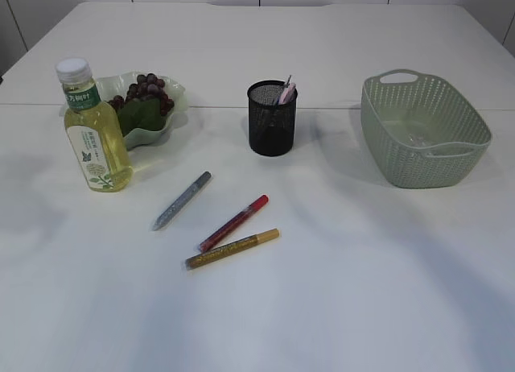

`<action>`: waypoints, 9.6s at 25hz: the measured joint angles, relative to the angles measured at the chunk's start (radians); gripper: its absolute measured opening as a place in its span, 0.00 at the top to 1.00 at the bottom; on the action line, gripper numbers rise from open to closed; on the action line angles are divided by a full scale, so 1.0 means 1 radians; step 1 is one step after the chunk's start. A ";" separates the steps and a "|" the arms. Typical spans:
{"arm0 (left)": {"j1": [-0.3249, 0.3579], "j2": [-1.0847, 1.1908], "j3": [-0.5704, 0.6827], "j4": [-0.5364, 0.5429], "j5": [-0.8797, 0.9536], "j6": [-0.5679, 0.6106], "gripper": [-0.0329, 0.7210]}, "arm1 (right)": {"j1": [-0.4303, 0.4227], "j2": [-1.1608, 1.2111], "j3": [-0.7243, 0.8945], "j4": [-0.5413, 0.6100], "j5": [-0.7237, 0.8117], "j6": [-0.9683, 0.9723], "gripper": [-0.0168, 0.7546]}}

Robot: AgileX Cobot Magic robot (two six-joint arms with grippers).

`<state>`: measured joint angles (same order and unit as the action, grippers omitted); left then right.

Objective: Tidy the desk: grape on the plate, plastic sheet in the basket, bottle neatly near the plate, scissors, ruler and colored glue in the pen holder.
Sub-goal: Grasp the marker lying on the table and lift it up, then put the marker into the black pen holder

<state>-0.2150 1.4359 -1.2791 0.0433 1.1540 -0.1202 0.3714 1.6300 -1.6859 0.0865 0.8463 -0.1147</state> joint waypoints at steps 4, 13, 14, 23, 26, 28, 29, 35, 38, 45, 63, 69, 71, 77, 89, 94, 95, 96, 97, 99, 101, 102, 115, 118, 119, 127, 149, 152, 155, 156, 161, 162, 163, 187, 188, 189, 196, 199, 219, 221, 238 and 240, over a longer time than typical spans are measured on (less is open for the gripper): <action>-0.019 0.000 0.000 -0.013 0.028 0.000 0.64 | 0.000 -0.017 0.000 0.008 0.285 0.000 0.44; -0.122 0.000 0.000 -0.043 0.035 0.000 0.64 | 0.000 -0.017 0.000 0.042 0.399 0.043 0.44; -0.131 0.000 0.000 -0.043 0.035 0.000 0.64 | 0.000 -0.017 0.000 0.053 0.399 0.051 0.44; -0.189 0.073 -0.089 -0.051 0.013 0.000 0.64 | 0.000 -0.017 0.000 0.202 0.401 0.131 0.44; -0.206 0.139 -0.168 -0.053 0.025 0.000 0.64 | 0.000 -0.030 0.010 0.223 0.401 0.140 0.44; -0.212 0.194 -0.220 -0.057 0.043 0.010 0.64 | 0.000 -0.057 0.044 0.223 0.401 0.148 0.44; -0.215 0.218 -0.248 -0.057 0.046 0.015 0.64 | 0.000 -0.072 0.070 0.223 0.401 0.150 0.44; -0.221 0.392 -0.382 -0.063 0.064 0.056 0.64 | 0.000 -0.197 0.264 0.199 0.401 0.158 0.44; -0.221 0.472 -0.436 -0.063 0.065 0.078 0.64 | 0.000 -0.266 0.377 0.199 0.401 0.158 0.44; -0.221 0.660 -0.515 -0.063 0.038 0.131 0.59 | 0.000 -0.407 0.525 0.213 0.401 0.158 0.44; -0.221 0.935 -0.723 -0.053 0.060 0.151 0.55 | 0.000 -0.450 0.528 0.226 0.401 0.168 0.44; -0.197 0.935 -0.723 -0.061 0.060 0.160 0.55 | 0.000 -0.450 0.528 0.226 0.401 0.169 0.44; -0.188 0.935 -0.723 -0.072 0.060 0.179 0.55 | 0.000 -0.450 0.528 0.226 0.401 0.169 0.44; -0.186 0.939 -0.726 -0.099 0.062 0.201 0.55 | 0.000 -0.450 0.528 0.226 0.401 0.169 0.44; -0.186 0.987 -0.726 -0.123 0.062 0.203 0.55 | 0.000 -0.450 0.528 0.226 0.401 0.169 0.44; -0.186 0.988 -0.726 -0.125 0.062 0.203 0.56 | 0.000 -0.450 0.528 0.226 0.401 0.169 0.44; -0.186 0.989 -0.726 -0.125 0.062 0.203 0.57 | 0.000 -0.450 0.528 0.226 0.401 0.169 0.44; -0.186 0.991 -0.726 -0.126 0.062 0.203 0.58 | 0.000 -0.450 0.528 0.226 0.401 0.169 0.44; -0.186 0.991 -0.726 -0.127 0.062 0.203 0.58 | 0.000 -0.450 0.528 0.226 0.401 0.169 0.44; -0.186 0.994 -0.726 -0.130 0.062 0.203 0.58 | 0.000 -0.450 0.528 0.226 0.401 0.169 0.44; -0.186 0.998 -0.726 -0.140 0.062 0.203 0.59 | 0.000 -0.450 0.528 0.226 0.401 0.169 0.44; -0.186 1.000 -0.726 -0.144 0.062 0.203 0.59 | 0.000 -0.450 0.528 0.226 0.401 0.171 0.44; -0.192 1.002 -0.726 -0.139 0.062 0.204 0.59 | 0.000 -0.450 0.528 0.226 0.401 0.171 0.44; -0.192 1.002 -0.726 -0.139 0.062 0.204 0.59 | 0.000 -0.450 0.528 0.226 0.401 0.171 0.44; -0.192 1.002 -0.726 -0.139 0.062 0.204 0.59 | 0.000 -0.450 0.528 0.226 0.401 0.173 0.44; -0.192 1.002 -0.726 -0.139 0.062 0.204 0.63 | 0.000 -0.450 0.528 0.226 0.401 0.173 0.44; -0.192 1.002 -0.726 -0.139 0.062 0.204 0.63 | 0.000 -0.450 0.528 0.226 0.401 0.173 0.44; -0.192 1.002 -0.726 -0.139 0.062 0.204 0.63 | 0.000 -0.450 0.528 0.226 0.401 0.173 0.44; -0.192 1.002 -0.726 -0.139 0.062 0.204 0.63 | 0.000 -0.450 0.528 0.226 0.401 0.173 0.44; -0.192 1.002 -0.726 -0.139 0.062 0.204 0.63 | 0.000 -0.450 0.528 0.226 0.401 0.173 0.44; -0.192 1.002 -0.726 -0.139 0.062 0.204 0.63 | 0.000 -0.450 0.528 0.226 0.401 0.173 0.44; -0.192 1.002 -0.726 -0.139 0.062 0.204 0.63 | 0.000 -0.450 0.528 0.226 0.401 0.173 0.44; -0.192 1.002 -0.726 -0.139 0.062 0.204 0.63 | 0.000 -0.450 0.528 0.226 0.401 0.173 0.44; -0.192 1.021 -0.734 -0.135 0.062 0.204 0.85 | 0.000 -0.450 0.528 0.226 0.401 0.173 0.44; -0.192 1.021 -0.734 -0.135 0.062 0.204 0.85 | 0.000 -0.450 0.528 0.226 0.401 0.173 0.44; -0.192 1.021 -0.736 -0.135 0.062 0.204 0.85 | 0.000 -0.450 0.528 0.226 0.401 0.173 0.44; -0.192 1.021 -0.737 -0.138 0.062 0.204 0.85 | 0.000 -0.450 0.528 0.226 0.401 0.173 0.44; -0.192 1.021 -0.737 -0.164 0.062 0.204 0.85 | 0.000 -0.450 0.528 0.226 0.401 0.173 0.44; -0.225 0.719 -0.471 -0.206 0.032 0.204 0.85 | 0.000 -0.450 0.528 0.217 0.401 0.173 0.44; -0.240 0.678 -0.403 -0.207 -0.029 0.204 0.85 | 0.000 -0.450 0.528 0.217 0.401 0.167 0.44; -0.251 0.377 0.264 -0.221 -1.080 0.204 0.85 | 0.000 -0.450 0.528 0.216 0.401 0.145 0.44; -0.251 0.375 0.296 -0.221 -1.202 0.204 0.85 | 0.000 -0.450 0.528 0.216 0.401 0.145 0.44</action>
<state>-0.4657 1.8110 -0.9828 -0.1777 -0.0481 0.0842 0.3714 1.1797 -1.1582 0.3021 1.2469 0.0307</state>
